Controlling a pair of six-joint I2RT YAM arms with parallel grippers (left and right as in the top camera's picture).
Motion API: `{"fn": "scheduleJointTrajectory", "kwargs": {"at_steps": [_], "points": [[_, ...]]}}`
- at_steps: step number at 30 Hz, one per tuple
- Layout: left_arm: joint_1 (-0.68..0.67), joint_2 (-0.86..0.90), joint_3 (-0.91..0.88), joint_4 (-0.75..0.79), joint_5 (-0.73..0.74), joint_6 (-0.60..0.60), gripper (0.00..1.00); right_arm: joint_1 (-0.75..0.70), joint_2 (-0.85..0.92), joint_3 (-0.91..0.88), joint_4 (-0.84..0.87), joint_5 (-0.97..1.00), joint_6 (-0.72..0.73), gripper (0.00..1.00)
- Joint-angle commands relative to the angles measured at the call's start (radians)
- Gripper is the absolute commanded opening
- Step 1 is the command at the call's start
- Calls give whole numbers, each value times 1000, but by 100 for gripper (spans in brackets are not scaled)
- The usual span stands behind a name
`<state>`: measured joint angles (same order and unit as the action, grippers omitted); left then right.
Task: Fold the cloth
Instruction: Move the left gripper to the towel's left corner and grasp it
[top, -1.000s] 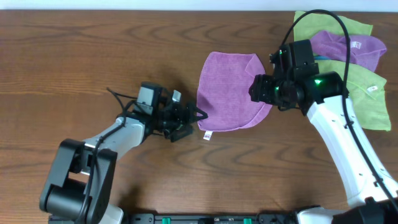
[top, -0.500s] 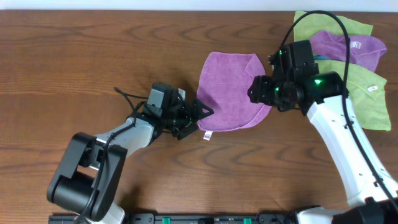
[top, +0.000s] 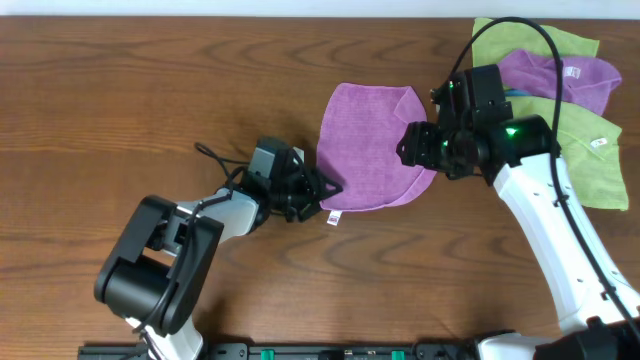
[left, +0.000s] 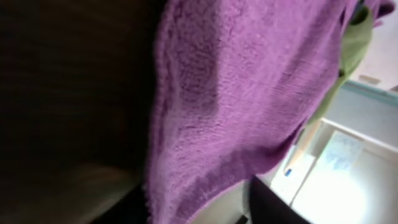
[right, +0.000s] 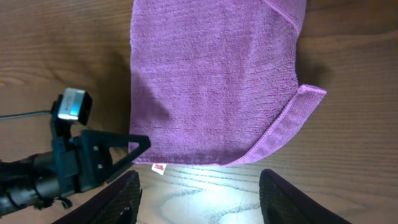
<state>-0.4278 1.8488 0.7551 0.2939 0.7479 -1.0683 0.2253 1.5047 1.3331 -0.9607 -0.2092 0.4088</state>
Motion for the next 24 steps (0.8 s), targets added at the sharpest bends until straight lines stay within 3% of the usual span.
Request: {"fn": "scheduleJointTrajectory", "kwargs": {"at_steps": [1,2,6,12,18,24], "points": [[-5,11,16,3,-45,15,11,-5,-14,7,-5,-6,-14,63],[-3,11,16,4,-46,16,6,-5,-14,7,-8,-1,-16,63],[25,11,16,27,-21,43,6,-5,-14,-3,-16,48,-28,63],[143,-2,22,51,148,132,6,-3,-13,-138,51,59,-51,65],[201,-2,22,31,237,195,6,-1,-12,-348,344,-108,-59,60],[205,-2,22,-13,259,236,6,19,20,-425,531,-113,11,56]]}}
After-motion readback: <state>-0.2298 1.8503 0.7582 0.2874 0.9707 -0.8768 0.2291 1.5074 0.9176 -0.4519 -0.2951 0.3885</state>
